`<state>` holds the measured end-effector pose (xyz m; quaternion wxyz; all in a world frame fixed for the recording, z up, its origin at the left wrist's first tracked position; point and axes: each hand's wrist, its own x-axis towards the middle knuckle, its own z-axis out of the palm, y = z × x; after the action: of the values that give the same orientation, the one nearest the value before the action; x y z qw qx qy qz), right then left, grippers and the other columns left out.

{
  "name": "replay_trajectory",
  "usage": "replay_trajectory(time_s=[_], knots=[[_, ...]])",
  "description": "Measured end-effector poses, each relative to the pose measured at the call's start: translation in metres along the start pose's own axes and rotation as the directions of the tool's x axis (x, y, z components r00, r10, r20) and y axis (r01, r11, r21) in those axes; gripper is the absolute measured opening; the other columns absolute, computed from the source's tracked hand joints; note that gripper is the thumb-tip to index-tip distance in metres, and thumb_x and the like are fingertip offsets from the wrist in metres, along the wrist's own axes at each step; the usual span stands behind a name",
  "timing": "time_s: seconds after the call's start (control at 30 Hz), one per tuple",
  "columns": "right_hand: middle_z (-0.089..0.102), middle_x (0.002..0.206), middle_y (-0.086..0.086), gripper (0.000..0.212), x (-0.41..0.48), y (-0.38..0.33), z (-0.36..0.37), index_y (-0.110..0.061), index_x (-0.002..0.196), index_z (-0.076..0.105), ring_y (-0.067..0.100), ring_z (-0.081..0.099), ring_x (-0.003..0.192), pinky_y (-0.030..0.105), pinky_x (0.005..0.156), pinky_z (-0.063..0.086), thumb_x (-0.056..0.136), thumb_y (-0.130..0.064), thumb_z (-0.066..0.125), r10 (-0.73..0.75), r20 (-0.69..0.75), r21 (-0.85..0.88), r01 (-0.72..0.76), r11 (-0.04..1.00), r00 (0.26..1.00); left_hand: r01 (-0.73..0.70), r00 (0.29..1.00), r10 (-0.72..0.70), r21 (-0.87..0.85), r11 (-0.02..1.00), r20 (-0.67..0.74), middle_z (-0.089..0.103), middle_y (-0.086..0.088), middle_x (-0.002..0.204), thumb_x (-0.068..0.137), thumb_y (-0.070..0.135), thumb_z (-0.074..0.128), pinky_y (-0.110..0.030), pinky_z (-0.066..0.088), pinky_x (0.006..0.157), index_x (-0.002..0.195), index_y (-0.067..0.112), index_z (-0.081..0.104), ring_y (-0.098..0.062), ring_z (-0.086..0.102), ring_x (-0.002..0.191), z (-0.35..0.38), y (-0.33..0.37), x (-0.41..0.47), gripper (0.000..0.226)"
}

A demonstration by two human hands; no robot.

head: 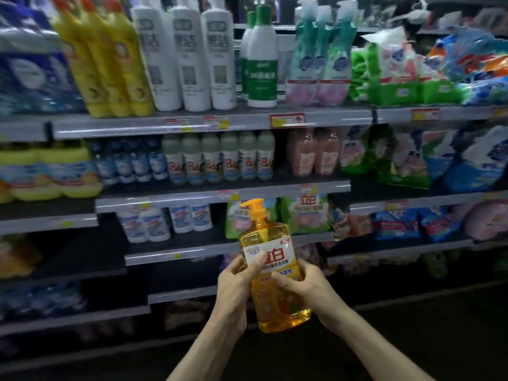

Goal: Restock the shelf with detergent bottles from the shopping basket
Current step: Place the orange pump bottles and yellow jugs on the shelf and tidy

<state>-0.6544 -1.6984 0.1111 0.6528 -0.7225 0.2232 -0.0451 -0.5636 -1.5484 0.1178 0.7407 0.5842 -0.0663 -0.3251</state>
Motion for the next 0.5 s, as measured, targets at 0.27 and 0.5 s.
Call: replay_trajectory(time_s=[0.27,0.5], knots=[[0.08,0.113,-0.007,0.055,0.068,-0.037,0.039,-0.025,0.124,0.067,0.014,0.077,0.107,0.045,0.102,0.059,0.077,-0.043,0.088,-0.035,0.35,-0.045,0.054,0.998,0.936,-0.141,0.953,0.16,0.091,0.986,-0.256,0.081,-0.01,0.109,0.086,0.031,0.08,-0.049,0.062,0.094,0.12,0.011,0.075,-0.027,0.079,0.102,-0.044,0.036,-0.003,0.04],[0.078,0.119,-0.007,0.089,0.117,-0.059,0.076,-0.03,0.131,0.062,0.013,0.075,0.111,0.049,0.101,0.059,0.056,-0.061,0.097,-0.166,0.504,-0.022,0.205,0.978,0.848,-0.213,0.884,0.299,0.259,0.942,-0.358,0.08,-0.001,0.115,0.093,0.031,0.074,-0.021,0.061,0.078,0.127,0.016,0.07,-0.015,0.077,0.106,-0.065,0.068,-0.01,0.037]])
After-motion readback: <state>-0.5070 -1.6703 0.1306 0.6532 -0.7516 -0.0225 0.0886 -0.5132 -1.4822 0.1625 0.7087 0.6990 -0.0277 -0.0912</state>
